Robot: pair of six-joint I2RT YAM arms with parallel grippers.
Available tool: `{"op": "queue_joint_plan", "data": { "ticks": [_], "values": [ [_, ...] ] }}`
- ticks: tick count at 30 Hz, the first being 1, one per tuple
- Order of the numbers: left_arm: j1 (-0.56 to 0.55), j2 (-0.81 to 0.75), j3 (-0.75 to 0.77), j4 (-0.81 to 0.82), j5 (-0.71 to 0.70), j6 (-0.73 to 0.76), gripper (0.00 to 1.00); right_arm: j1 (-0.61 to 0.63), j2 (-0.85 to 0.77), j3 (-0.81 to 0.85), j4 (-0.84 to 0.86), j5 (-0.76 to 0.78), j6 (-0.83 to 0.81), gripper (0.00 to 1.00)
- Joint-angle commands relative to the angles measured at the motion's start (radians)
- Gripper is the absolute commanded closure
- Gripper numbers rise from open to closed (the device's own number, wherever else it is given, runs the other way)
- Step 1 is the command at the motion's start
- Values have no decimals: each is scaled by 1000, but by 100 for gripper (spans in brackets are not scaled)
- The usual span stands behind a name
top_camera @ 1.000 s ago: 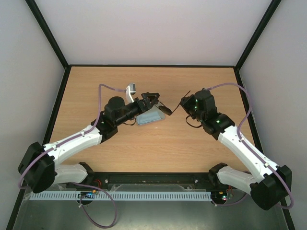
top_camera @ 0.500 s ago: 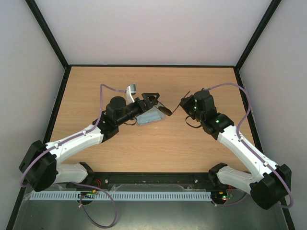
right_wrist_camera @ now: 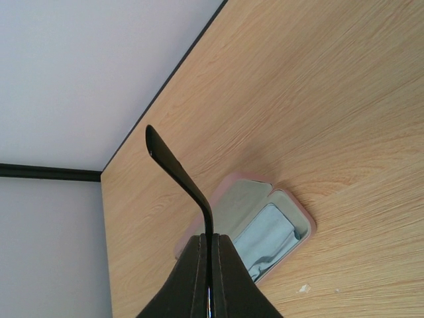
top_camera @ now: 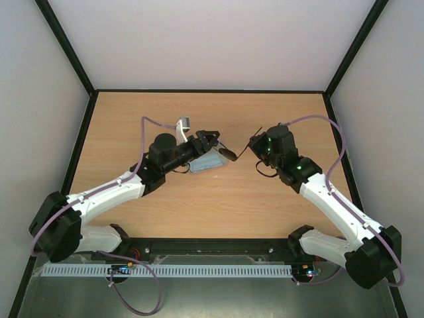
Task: Organize the sunglasses
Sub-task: Fold the sunglasses.
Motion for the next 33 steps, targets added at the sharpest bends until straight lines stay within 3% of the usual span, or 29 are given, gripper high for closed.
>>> {"op": "queue_joint_plan", "data": {
  "ticks": [1, 4, 13, 21, 29, 33],
  "values": [
    [-5, 10, 28, 27, 0, 5, 38, 5, 2, -6, 19, 19, -6, 99],
    [-5, 14, 33, 21, 3, 4, 43, 6, 1, -7, 19, 18, -6, 99],
    [-5, 20, 43, 3, 3, 15, 45, 6, 6, -1, 22, 0, -14, 98],
    [-4, 23, 55, -14, 2, 25, 46, 6, 15, 32, 5, -6, -39, 76],
    [13, 20, 58, -32, 17, 33, 46, 6, 25, 108, -52, -22, -110, 45],
    [31, 20, 69, -47, 51, 40, 47, 6, 21, 153, -122, -53, -173, 39]
  ]
}}
